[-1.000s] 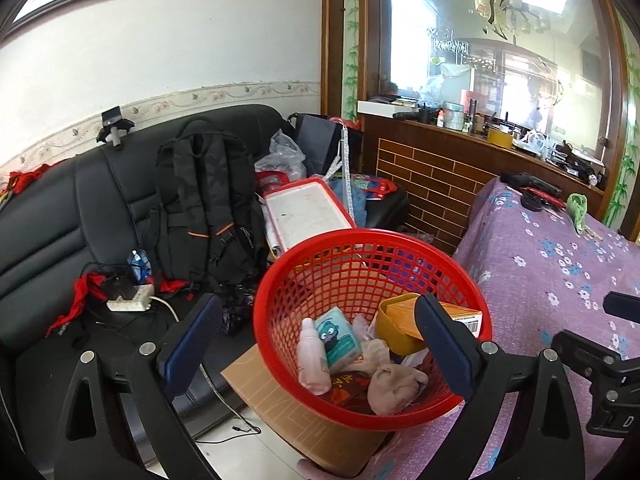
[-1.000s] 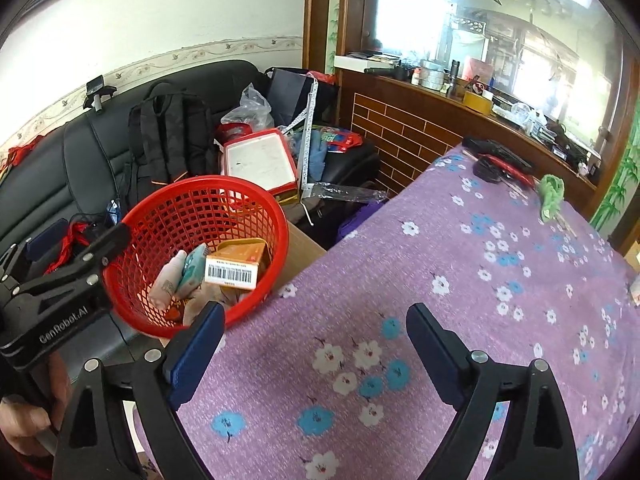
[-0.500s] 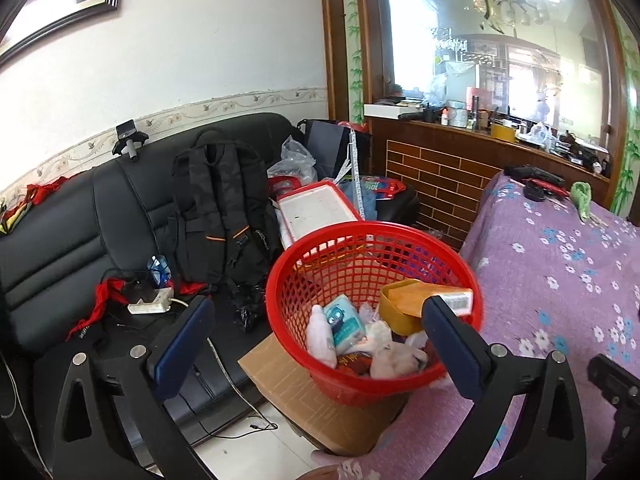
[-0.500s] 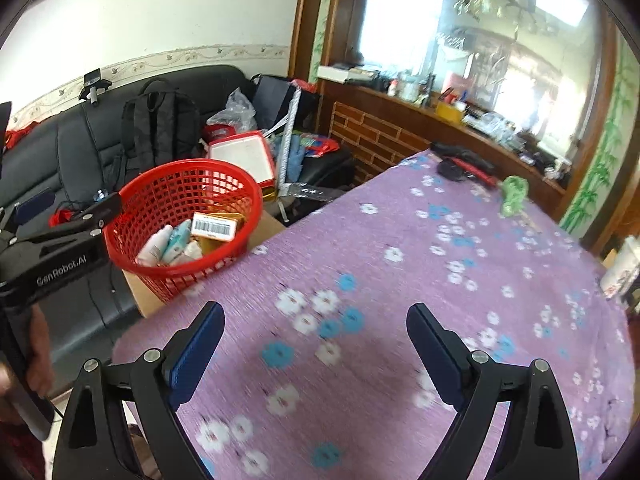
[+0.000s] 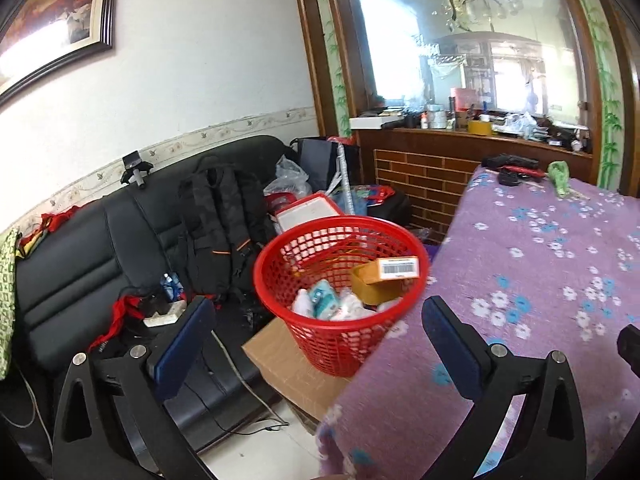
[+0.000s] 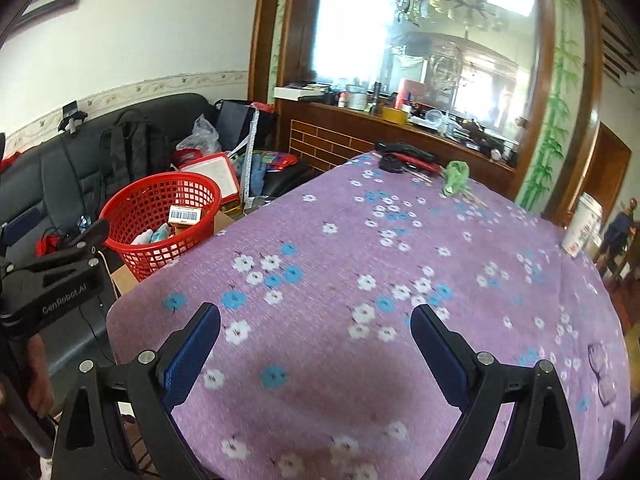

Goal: Collect trash

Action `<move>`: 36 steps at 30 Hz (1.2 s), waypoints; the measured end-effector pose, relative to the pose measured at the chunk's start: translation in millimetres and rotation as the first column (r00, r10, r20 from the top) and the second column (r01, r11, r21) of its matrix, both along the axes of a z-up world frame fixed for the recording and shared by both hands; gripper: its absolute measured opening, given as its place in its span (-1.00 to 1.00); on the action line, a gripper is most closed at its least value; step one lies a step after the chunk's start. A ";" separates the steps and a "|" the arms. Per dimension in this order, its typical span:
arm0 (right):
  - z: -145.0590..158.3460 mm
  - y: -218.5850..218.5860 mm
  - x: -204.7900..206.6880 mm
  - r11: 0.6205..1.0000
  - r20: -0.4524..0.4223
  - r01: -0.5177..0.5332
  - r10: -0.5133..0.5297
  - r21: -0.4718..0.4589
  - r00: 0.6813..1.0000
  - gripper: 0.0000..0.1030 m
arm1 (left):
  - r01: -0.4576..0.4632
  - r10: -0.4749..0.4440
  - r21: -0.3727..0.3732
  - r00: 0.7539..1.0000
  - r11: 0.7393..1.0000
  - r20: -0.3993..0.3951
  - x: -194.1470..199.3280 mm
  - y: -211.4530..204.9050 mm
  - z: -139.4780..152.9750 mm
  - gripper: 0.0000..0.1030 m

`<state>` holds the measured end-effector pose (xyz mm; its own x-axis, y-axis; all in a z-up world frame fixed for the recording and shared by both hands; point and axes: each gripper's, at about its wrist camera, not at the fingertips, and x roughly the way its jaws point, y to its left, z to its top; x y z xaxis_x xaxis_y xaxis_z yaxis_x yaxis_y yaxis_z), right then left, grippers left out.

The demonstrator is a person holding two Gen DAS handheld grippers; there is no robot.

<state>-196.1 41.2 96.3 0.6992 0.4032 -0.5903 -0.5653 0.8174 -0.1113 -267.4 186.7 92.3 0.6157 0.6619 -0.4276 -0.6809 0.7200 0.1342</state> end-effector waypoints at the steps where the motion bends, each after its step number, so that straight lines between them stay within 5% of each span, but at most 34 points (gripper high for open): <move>1: 0.3 -4.6 -3.1 1.000 0.002 0.006 -0.006 0.004 1.000 0.91 | 0.013 -0.013 -0.001 1.000 1.000 0.006 -2.0 -3.0 0.1 0.99; 36: 0.6 -11.7 -16.6 0.999 -0.003 0.043 -0.043 -0.002 0.999 0.93 | 0.083 -0.083 -0.021 0.997 0.996 -0.007 -3.1 -16.3 -10.8 0.99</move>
